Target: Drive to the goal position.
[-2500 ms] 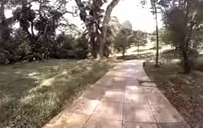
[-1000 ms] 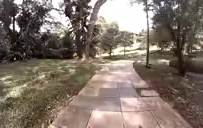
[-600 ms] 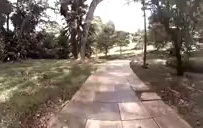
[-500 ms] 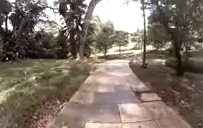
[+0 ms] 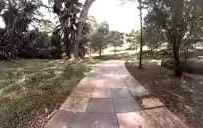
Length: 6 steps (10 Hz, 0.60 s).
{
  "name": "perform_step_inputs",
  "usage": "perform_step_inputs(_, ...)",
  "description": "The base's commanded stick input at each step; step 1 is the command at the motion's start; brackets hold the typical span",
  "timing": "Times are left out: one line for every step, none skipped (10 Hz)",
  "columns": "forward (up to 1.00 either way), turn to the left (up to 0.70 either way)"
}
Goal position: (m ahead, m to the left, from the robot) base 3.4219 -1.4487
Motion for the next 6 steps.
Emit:
perform_step_inputs(0.45, -0.03)
perform_step_inputs(0.45, 0.00)
perform_step_inputs(0.45, 0.00)
perform_step_inputs(0.45, 0.00)
perform_step_inputs(0.45, 0.00)
perform_step_inputs(0.45, 0.00)
